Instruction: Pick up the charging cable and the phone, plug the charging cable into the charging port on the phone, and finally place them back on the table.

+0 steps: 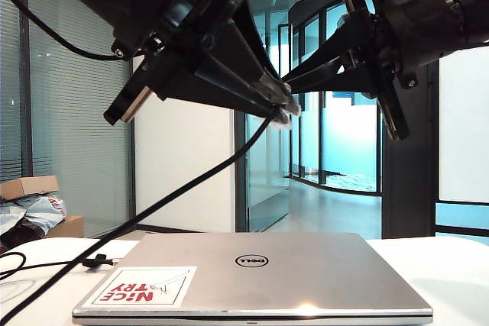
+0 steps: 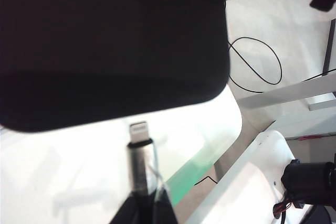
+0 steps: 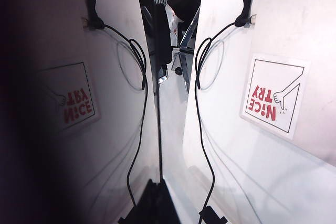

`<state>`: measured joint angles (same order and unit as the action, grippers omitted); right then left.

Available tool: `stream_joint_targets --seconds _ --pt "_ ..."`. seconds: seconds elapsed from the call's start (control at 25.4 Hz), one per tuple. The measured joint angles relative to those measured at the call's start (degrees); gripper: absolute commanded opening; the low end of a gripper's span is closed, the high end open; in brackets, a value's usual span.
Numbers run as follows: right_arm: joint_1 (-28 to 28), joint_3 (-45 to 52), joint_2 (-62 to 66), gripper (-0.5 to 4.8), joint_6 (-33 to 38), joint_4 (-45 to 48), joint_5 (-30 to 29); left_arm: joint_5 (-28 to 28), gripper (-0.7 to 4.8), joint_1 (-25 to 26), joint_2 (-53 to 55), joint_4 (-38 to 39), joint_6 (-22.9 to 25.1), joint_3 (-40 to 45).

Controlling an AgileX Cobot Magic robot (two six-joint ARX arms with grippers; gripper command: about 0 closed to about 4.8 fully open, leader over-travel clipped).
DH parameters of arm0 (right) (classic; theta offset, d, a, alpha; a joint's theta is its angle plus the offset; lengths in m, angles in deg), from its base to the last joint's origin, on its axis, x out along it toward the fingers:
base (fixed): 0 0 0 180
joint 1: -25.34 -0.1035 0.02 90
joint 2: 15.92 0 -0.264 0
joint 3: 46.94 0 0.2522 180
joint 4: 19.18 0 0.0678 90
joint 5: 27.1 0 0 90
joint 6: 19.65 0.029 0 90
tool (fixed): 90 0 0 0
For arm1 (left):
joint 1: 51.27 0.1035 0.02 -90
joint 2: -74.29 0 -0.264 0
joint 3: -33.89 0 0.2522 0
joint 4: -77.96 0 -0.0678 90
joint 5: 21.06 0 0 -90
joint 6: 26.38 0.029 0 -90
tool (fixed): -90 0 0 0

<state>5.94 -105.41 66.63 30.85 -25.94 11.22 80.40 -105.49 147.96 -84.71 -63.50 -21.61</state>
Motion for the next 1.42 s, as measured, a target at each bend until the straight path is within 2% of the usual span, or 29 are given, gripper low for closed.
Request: stream_joint_targets --seconds 0.43,0.59,1.14,1.42 --pt "0.0 0.0 0.0 -0.06 0.3 0.1 -1.5 0.0 -0.07 0.0 0.0 0.0 0.0 0.0" --pt "-0.4 0.0 0.0 -0.06 -0.4 2.9 -2.6 0.0 -0.07 0.0 0.0 0.0 0.0 0.0" --pt "-0.3 0.0 0.0 -0.06 -2.2 2.9 -1.7 0.0 -0.07 0.0 0.0 0.0 0.0 0.0" --pt "-0.3 0.0 0.0 -0.06 -4.9 -0.4 -2.4 0.1 -0.07 0.0 0.0 0.1 0.0 0.0"
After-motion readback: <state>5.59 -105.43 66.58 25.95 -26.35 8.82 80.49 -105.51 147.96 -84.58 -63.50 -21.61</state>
